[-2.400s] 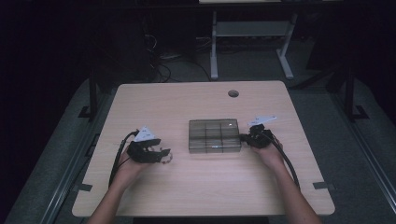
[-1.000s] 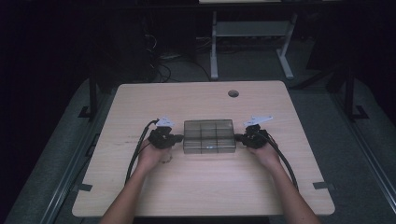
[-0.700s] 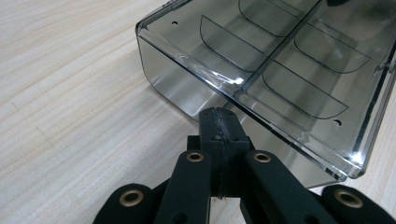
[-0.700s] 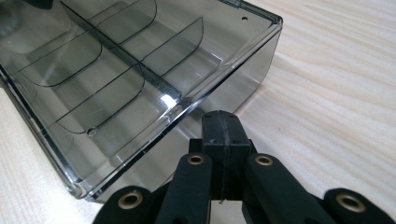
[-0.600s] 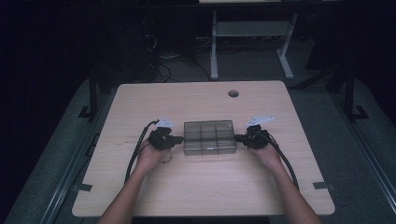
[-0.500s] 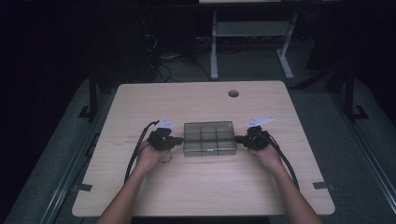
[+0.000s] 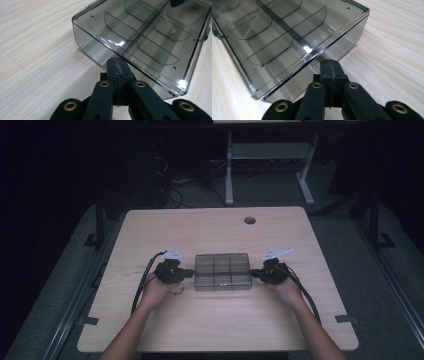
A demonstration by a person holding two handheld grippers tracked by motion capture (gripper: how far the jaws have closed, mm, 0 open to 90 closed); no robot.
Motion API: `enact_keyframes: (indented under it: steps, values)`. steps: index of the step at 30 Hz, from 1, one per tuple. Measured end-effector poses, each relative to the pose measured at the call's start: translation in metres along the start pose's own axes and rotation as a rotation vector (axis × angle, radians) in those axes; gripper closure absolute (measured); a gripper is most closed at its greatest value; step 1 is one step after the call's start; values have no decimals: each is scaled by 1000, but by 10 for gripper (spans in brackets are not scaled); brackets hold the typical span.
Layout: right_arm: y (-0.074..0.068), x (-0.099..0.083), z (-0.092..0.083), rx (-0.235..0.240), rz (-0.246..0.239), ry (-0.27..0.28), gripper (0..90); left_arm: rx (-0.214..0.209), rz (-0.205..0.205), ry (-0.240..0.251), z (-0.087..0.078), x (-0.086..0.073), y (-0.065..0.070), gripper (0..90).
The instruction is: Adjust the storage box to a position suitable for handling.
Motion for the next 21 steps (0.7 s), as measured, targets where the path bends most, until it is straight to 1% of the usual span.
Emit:
enact_keyframes:
  steps: [2,6,9,11,13,14,16,18,19,21]
  values:
    - [-4,-3,-3,9,-14,-3,900,3,16,-26,-2,-2,4,900]
    - [-7,-8,-5,33,-10,3,900,6,11,-24,-3,-3,6,900]
    - [-9,-8,-6,35,-21,-5,900,1,12,-25,-4,-5,8,900]
    - [-11,-9,-8,36,-30,-11,900,-3,19,-38,-6,-6,10,900]
    - [-13,-11,-10,38,-31,-14,900,-5,12,-33,-6,-7,12,900]
    - [-14,-12,-11,44,-29,-12,900,-6,10,-38,-6,-7,14,900]
    - [-16,-15,-13,49,-26,-9,900,-9,20,-46,-8,-8,16,900]
    - [-19,-16,-15,48,-25,-11,900,-19,13,-41,-8,-10,18,900]
    - [-20,-17,-16,48,-35,-13,900,-21,7,-38,-8,-11,19,900]
    - [-23,-19,-19,48,-41,-15,900,-17,22,-52,-10,-12,21,900]
Point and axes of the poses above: each handheld gripper's, and its own axes: z roughly forward along the jaws, x roughly out of its top, y roughly to its right, the point moved 2 cm from there along z, roughly forward along the jaws, and after that the axes turned 9 degrees about -x, right-handed, at the moved point
